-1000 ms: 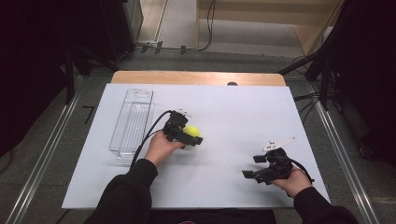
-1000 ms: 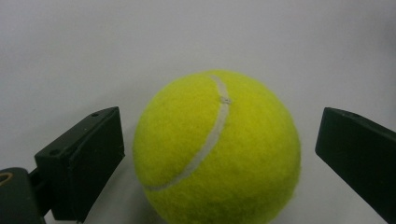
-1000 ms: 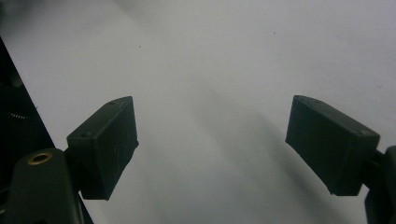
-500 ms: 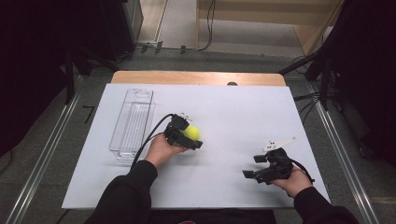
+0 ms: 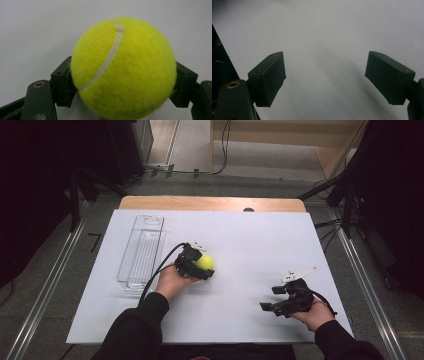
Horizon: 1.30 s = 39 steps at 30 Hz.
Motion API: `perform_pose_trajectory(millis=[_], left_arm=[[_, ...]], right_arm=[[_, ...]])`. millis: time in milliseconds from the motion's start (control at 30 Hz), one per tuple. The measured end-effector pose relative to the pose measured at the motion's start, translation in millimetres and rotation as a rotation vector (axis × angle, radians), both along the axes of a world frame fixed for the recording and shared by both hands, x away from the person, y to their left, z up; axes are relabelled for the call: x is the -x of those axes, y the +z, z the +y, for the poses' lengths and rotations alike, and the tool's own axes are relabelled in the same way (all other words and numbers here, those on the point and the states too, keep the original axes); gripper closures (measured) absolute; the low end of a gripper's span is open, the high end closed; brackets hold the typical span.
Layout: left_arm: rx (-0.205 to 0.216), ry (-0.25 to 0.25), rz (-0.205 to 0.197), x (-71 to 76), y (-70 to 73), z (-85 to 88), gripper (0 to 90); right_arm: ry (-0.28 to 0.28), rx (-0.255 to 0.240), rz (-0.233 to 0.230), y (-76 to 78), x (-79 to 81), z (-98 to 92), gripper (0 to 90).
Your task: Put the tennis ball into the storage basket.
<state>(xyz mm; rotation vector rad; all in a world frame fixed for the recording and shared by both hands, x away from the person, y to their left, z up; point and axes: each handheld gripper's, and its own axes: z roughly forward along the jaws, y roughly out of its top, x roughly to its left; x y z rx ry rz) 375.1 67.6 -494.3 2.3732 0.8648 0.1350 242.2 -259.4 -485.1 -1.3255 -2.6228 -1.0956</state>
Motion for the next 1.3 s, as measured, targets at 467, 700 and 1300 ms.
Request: perform_pose_trajectory(millis=[467,700,1300], left_arm=[[0.008,0.003,0.007,-0.5,0.2,0.5,25.5],[0.014,0.004,0.013,-1.0,0.4,0.9,25.7],[0.041,0.005,0.031,-1.9,10.8,4.5,25.8]], right_arm=[[0.001,0.0,0.0,0.1,0.3,-0.2,14.6],[0.002,0.002,0.002,0.2,0.4,0.0,14.6],[0.004,0.004,0.0,0.1,0.3,0.3,14.6]])
